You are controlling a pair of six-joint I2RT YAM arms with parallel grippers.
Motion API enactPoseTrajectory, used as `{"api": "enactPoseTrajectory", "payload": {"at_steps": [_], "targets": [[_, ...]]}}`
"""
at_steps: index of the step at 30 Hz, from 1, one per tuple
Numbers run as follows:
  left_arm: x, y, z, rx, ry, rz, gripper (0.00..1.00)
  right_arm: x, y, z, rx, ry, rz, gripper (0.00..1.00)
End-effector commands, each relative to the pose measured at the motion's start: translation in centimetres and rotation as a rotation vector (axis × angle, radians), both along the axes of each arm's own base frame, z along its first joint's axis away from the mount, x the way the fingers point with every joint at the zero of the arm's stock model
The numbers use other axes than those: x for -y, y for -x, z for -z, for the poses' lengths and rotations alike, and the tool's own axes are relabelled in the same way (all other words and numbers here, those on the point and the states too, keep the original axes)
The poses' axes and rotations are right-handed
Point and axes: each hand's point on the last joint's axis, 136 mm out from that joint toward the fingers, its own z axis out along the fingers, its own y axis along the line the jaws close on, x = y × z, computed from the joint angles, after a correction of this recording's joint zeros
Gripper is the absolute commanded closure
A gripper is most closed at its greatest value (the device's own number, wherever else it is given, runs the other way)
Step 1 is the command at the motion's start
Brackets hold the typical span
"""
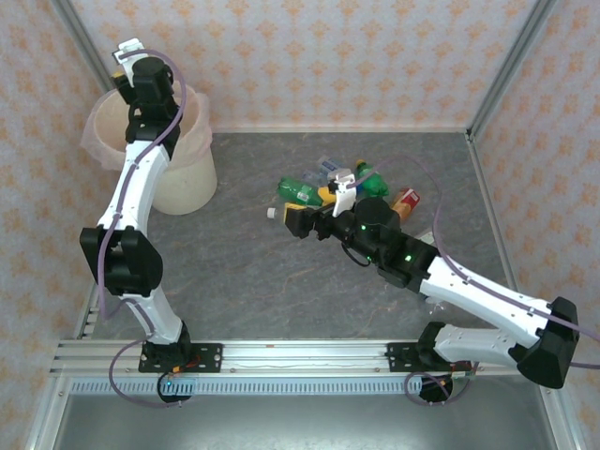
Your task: Put the plastic bottles in the bin
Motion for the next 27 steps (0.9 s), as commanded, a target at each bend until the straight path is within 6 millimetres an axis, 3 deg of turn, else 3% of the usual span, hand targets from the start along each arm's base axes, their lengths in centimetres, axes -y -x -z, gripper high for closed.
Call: {"api": "enactPoseTrajectory", "payload": {"at_steps": [1,7,8,10,21,27], "targets": [[-1.3,0.3,-2.6,0.086,0.001,-0.026,0.53,-0.4,-0.3,-0.9,0.019,-0.008,0.010,0.00],[-1.4,-0.9,-1.5,0.067,0.016,0.013,0.47,-0.7,-0.9,-0.2,0.016,0.014,0.022,0.00],[-1.3,-1.0,-1.5,0.070,0.020,0.021,0.40,-0.7,-0.9,-0.1,0.015,0.017,0.023,0.00],[-1.0,-1.3,-1.5,0.066,0.022,0.043,0.02,-0.7,-0.9,-0.1,0.015,0.018,0.024,0.00],[0.0,-0.5,-2.6,0.115,0.092,0.102,0.01,-0.1,-0.7,-0.2,0.019,0.008,0.036,0.00],[2.3,-0.3,-2.4,0.104,0.142,0.187,0.01,1.2,-1.3,0.5,0.008,0.011,0.111,0.00]]}}
